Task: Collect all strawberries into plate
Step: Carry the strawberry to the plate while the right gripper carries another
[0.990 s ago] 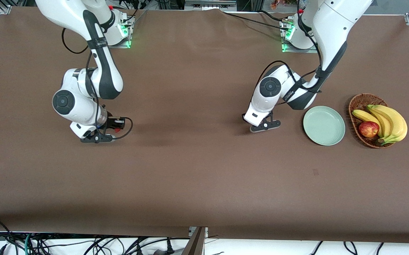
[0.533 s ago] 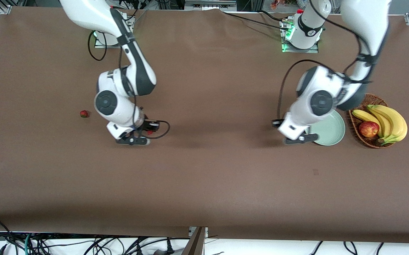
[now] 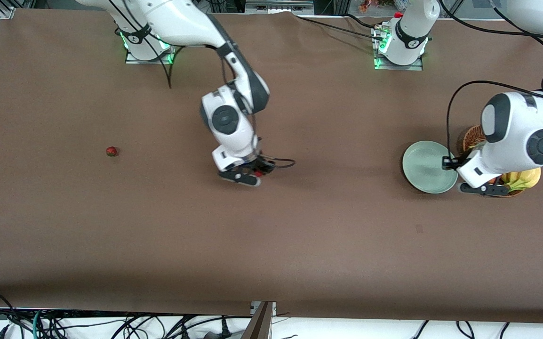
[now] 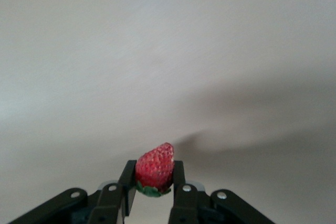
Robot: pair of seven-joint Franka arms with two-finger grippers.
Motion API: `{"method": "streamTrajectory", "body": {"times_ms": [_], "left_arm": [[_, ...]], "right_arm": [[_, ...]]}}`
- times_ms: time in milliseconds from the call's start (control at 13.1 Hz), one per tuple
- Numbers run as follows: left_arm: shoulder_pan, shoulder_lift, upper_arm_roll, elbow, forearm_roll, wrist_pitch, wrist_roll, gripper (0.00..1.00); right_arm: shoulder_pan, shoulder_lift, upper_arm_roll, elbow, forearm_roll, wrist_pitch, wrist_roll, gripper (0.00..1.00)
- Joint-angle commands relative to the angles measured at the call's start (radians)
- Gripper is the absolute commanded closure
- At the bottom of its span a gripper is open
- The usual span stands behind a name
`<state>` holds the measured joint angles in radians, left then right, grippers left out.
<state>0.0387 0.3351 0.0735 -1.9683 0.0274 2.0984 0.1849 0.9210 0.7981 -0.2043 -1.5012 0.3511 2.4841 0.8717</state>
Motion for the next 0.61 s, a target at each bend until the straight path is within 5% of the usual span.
{"method": "streamTrajectory", "body": {"times_ms": [0, 228, 305, 381, 457, 533], "left_arm": [[0.004, -0.002, 0.008, -0.148, -0.035, 0.203, 0.071, 0.76], [0.01, 0.011, 0.009, -0.211, -0.035, 0.313, 0.077, 0.71], [0.01, 0.018, 0.009, -0.213, -0.035, 0.319, 0.09, 0.61], [0.01, 0.022, 0.009, -0.212, -0.035, 0.319, 0.097, 0.4], [0.01, 0.027, 0.009, -0.205, -0.035, 0.318, 0.113, 0.0], [0.01, 0.024, 0.009, -0.202, -0.035, 0.315, 0.114, 0.0]], "right_arm": [[0.08, 0.131, 0.006, 0.114, 0.016, 0.146, 0.192, 0.79], [0.176, 0.2, 0.011, 0.183, 0.012, 0.263, 0.421, 0.76], [0.194, 0.202, 0.01, 0.193, 0.011, 0.278, 0.478, 0.61], [0.208, 0.201, 0.008, 0.193, 0.008, 0.289, 0.509, 0.44], [0.211, 0.191, 0.006, 0.193, 0.006, 0.288, 0.513, 0.32], [0.207, 0.182, 0.003, 0.193, 0.006, 0.283, 0.506, 0.19]]}}
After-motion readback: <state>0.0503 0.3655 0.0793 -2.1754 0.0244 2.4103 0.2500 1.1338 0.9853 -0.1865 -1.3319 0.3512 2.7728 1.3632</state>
